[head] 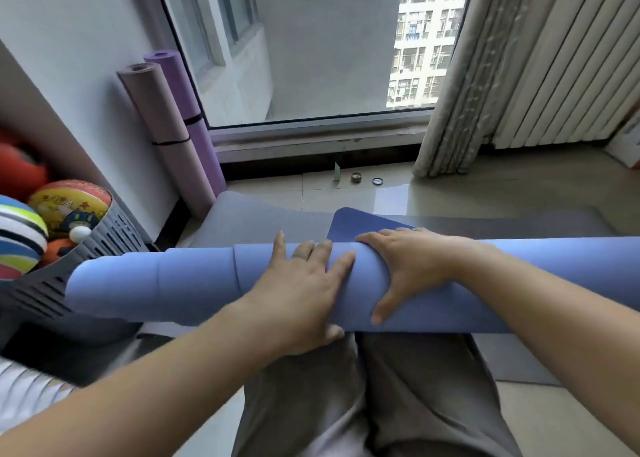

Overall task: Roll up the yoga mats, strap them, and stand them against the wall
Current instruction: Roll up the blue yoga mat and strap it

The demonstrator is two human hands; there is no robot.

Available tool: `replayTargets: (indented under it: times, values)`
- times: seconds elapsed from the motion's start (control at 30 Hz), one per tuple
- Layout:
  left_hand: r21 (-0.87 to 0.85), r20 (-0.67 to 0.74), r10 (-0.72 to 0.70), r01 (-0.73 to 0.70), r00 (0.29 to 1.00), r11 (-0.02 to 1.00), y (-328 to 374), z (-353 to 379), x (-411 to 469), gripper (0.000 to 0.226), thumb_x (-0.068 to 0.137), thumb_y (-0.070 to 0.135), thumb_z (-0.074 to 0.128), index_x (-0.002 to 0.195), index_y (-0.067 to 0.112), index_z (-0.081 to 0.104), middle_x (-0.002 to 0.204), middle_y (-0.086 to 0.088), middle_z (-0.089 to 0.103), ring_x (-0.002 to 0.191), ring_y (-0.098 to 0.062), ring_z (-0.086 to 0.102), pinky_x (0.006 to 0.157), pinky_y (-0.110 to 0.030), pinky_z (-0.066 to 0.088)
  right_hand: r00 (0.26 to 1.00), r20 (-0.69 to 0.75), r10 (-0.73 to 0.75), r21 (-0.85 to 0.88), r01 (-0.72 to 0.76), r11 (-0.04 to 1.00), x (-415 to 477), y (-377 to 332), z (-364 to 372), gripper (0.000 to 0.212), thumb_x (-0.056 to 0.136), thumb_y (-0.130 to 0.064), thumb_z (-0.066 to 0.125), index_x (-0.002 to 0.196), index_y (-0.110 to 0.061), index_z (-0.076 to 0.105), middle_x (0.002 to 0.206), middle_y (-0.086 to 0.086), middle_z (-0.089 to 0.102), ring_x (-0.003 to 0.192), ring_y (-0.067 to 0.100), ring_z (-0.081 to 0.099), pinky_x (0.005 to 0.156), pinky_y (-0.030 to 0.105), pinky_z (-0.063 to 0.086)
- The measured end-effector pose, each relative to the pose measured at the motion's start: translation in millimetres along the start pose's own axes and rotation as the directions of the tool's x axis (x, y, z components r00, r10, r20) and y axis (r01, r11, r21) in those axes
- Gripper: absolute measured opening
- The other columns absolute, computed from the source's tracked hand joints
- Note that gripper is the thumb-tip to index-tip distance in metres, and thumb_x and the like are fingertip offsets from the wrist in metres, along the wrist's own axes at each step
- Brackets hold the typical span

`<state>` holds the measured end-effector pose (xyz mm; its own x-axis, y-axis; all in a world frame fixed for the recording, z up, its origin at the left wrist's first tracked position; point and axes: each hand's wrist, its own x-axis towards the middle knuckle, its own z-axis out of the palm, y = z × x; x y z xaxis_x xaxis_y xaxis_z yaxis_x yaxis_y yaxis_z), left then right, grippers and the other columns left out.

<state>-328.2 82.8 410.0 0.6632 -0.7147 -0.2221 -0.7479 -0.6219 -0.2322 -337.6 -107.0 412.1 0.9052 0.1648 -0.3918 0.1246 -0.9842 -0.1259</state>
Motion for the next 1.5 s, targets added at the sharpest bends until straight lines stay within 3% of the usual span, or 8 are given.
replayTargets:
  times: [0.27,0.63,0.73,0.8,0.9,1.07,1.33,1.5]
  values:
    - [-0.165,-0.011,-0.021,0.019,1.0,0.986,-21.8,9.4,36.0,0.119,0.063,0.08,0.061,0.151,0.023,0.005,0.149,-0.008,0.03,0.137,-0.028,0.029,0.113,-0.062,0.004,0.966,-0.26,-0.008,-0.21,-0.048,0.976,-12.5,-2.4,28.4,0.123,0.061,-0.069,0.07,0.151,-0.026,-0.003,0.156,-0.002,0.014,0.143,0.022,0.017,0.115,0.049,0.015]
    - [-0.371,-0.002,0.002,-0.002,1.0,0.929,-32.6,7.9,92.2,0.104,0.058,0.068,0.072,0.144,0.031,0.027,0.131,-0.001,0.051,0.118,-0.025,0.049,0.098,-0.042,0.041,0.825,-0.536,0.18,0.227,-0.065,0.972,14.0,28.4,33.5,0.094,0.063,-0.056,0.078,0.142,-0.025,0.039,0.145,-0.001,0.042,0.137,0.02,0.031,0.117,0.045,0.012]
    - [-0.478,0.067,-0.02,0.05,0.998,0.877,-43.2,2.8,103.3,0.088,0.057,0.065,0.074,0.133,0.035,0.041,0.126,0.007,0.057,0.11,-0.02,0.054,0.093,-0.037,0.046,0.341,-0.632,0.696,0.765,0.131,0.631,2.0,26.8,62.4,0.059,0.075,-0.024,0.079,0.127,-0.014,0.054,0.134,0.006,0.047,0.128,0.023,0.041,0.107,0.035,0.031]
    - [-0.509,0.097,-0.022,0.069,0.995,0.858,-43.7,0.0,105.9,0.082,0.061,0.06,0.076,0.132,0.035,0.043,0.123,0.009,0.058,0.109,-0.018,0.054,0.092,-0.034,0.046,0.221,-0.194,0.956,0.918,0.384,0.098,-1.8,26.1,75.1,0.056,0.081,-0.016,0.073,0.13,-0.011,0.048,0.128,0.003,0.048,0.118,0.019,0.049,0.095,0.03,0.04]
    - [-0.549,0.123,-0.045,0.106,0.991,0.829,-45.3,1.1,105.6,0.082,0.059,0.06,0.075,0.131,0.038,0.043,0.119,0.012,0.058,0.105,-0.014,0.055,0.091,-0.033,0.046,0.481,0.216,0.85,0.684,0.546,-0.483,0.8,28.5,73.1,0.049,0.081,-0.017,0.074,0.123,-0.011,0.05,0.114,0.001,0.061,0.097,0.017,0.062,0.083,0.034,0.051]
    - [-0.622,0.12,-0.076,0.135,0.99,0.771,-53.0,6.2,100.9,0.09,0.052,0.063,0.073,0.132,0.042,0.038,0.121,0.015,0.056,0.105,-0.01,0.054,0.093,-0.031,0.045,0.809,0.258,0.529,0.529,0.34,-0.778,7.2,26.6,50.2,0.04,0.076,-0.034,0.077,0.101,-0.016,0.052,0.113,0.011,0.058,0.108,0.032,0.057,0.089,0.058,0.049]
    - [-0.62,0.019,-0.108,0.097,0.994,0.779,-84.6,-28.3,110.3,0.111,0.071,0.04,0.079,0.15,0.041,0.0,0.136,0.011,0.038,0.115,-0.011,0.046,0.09,-0.02,0.035,0.861,-0.018,0.508,0.769,0.337,-0.543,44.1,36.0,-15.6,0.059,0.077,-0.035,0.075,0.125,-0.022,0.044,0.116,-0.002,0.057,0.111,0.03,0.056,0.089,0.063,0.047]
    - [-0.895,-0.042,-0.195,0.05,0.98,0.443,-91.1,-64.9,140.5,0.095,0.057,0.072,0.067,0.14,0.039,0.034,0.137,0.005,0.032,0.123,-0.015,0.043,0.104,-0.037,0.04,0.802,-0.225,0.554,0.883,0.408,-0.232,75.9,50.8,-59.3,0.104,0.048,-0.047,0.089,0.136,-0.025,0.039,0.131,-0.008,0.056,0.113,0.021,0.059,0.072,0.048,0.057]
